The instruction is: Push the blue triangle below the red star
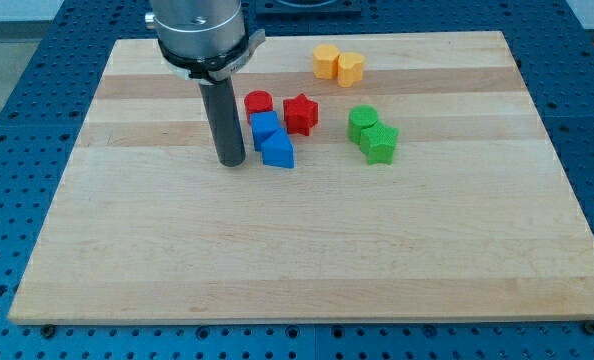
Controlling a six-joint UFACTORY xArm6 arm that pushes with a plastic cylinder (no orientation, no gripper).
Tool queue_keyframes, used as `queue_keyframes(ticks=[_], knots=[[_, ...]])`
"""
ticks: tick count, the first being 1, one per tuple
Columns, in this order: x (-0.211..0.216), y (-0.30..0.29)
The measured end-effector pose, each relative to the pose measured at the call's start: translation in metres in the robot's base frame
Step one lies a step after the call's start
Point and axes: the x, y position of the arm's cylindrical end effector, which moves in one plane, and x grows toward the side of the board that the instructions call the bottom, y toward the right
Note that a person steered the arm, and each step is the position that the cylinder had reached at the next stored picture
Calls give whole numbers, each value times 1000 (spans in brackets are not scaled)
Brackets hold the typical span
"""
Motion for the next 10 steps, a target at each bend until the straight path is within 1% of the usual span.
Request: queue_keyframes(ticks=[4,6,7,9,10], knots=[[1,33],[14,34],[14,40],[2,58],[7,60]])
